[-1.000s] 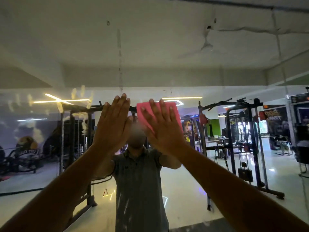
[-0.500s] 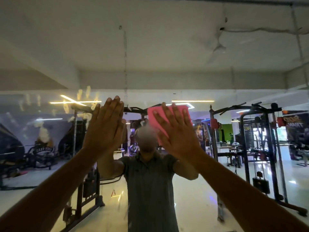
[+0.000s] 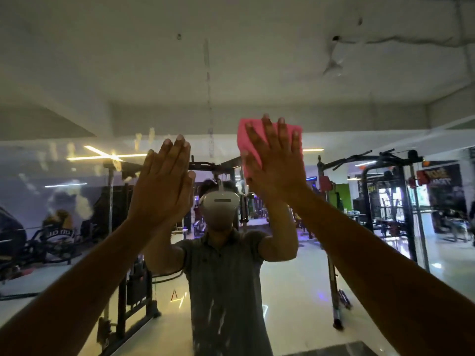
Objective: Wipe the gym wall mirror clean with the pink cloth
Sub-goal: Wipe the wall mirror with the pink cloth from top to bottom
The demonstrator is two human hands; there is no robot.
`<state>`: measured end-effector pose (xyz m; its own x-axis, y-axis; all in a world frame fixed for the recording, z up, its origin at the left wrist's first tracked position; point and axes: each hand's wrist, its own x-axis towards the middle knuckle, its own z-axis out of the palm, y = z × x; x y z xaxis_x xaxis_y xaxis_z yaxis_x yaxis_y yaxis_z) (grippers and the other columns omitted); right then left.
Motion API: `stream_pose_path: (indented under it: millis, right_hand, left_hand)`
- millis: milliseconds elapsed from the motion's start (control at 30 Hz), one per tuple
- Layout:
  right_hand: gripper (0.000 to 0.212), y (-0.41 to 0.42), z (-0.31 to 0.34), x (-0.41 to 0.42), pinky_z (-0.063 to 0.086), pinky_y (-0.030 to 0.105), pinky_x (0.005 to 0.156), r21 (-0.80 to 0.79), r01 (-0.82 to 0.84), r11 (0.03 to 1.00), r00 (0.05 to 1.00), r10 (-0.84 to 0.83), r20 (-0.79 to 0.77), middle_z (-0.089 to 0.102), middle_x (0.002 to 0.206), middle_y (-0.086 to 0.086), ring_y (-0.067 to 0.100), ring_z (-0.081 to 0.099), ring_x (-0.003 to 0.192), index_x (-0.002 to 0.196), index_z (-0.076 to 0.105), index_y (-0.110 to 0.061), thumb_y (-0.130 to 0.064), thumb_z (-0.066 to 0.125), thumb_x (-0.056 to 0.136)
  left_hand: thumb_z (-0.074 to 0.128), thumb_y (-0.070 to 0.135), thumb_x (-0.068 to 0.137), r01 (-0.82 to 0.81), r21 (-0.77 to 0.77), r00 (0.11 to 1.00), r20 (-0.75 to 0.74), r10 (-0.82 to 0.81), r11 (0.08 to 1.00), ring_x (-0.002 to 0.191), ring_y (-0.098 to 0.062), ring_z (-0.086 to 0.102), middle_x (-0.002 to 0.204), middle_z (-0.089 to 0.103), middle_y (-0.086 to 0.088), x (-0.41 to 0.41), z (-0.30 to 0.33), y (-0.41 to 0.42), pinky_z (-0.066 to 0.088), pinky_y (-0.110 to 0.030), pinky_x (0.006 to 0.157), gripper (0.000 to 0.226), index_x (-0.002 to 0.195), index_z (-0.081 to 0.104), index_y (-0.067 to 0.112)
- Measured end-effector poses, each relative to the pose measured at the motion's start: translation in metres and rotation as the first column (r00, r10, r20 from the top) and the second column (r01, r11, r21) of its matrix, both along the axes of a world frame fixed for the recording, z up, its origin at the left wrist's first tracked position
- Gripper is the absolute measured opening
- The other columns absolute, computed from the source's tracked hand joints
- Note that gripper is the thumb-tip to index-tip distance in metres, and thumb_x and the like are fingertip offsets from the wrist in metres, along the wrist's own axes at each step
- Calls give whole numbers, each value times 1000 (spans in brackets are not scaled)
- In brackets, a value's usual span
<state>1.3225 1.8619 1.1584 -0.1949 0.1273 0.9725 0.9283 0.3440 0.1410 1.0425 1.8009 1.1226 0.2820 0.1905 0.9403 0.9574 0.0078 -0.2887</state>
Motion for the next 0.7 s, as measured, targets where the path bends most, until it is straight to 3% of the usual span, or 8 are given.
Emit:
stream_pose_path:
  millis: [67,200,267,367,467,567,633,700]
  right_hand:
    - [71,-10,14,-42,1,68,134,-12,-14,1000,995,13,-94,-4,184,10,42,-4,169,176,2,-36,-66,14,113]
    - [69,-12,-54,-61,7,70,132,29,-15,999,988,10,152,-9,184,9,38,-8,170,176,3,-32,-60,20,116]
    - [69,-7,-75,-35,8,70,132,-4,-25,1000,982,26,185,-8,184,7,37,-8,170,176,5,-31,-59,23,116]
    - [71,-3,-36,-18,6,73,132,-27,5,1000,999,-4,47,-6,185,9,40,-5,169,176,7,-32,-63,16,113]
    - [74,-16,-6,-55,3,71,133,-43,5,999,992,-10,-129,2,184,13,45,2,168,176,11,-30,-64,12,111]
    - [72,-20,-47,-77,2,69,133,-6,12,1000,998,-12,68,-6,184,12,42,-6,169,177,6,-29,-61,19,114]
    - [71,-18,-82,-57,8,72,132,-11,-29,1000,976,31,215,-2,184,12,41,-3,170,176,14,-26,-60,20,114]
    - [74,-12,-72,-32,11,73,131,-14,12,1000,978,-9,210,2,184,12,41,0,169,176,19,-24,-63,13,113]
  left_hand:
    - [18,48,114,6,-12,1000,20,-6,1000,169,-27,5,181,12,-9,-2,-1,1,-3,-46,136,69,173,19,11]
    - [19,47,115,-13,-20,1000,-28,13,1000,169,-25,-1,182,6,-6,-2,-1,2,-3,-48,137,66,174,16,16]
    - [22,49,116,14,-41,999,-28,-15,999,169,-24,-4,182,2,-5,-5,0,3,-1,-50,137,66,174,13,19]
    - [26,53,115,23,-41,1000,4,-23,999,168,-24,-9,183,-4,-3,-1,-2,9,-5,-49,136,69,175,8,22]
    - [26,49,116,31,-15,999,15,-31,999,169,-24,-9,183,-4,-2,0,-4,13,-5,-48,136,67,175,9,22]
    - [24,41,116,47,-5,999,10,-47,999,169,-24,-5,183,1,-3,-2,-4,12,-2,-49,137,63,175,12,20]
    - [24,41,115,61,-16,998,-9,-61,998,169,-24,-3,182,3,-3,-6,-2,11,-2,-48,137,64,174,13,20]
    - [24,42,115,64,-28,998,-19,-65,998,169,-23,-4,183,3,-3,-10,-1,10,-3,-46,136,64,175,12,21]
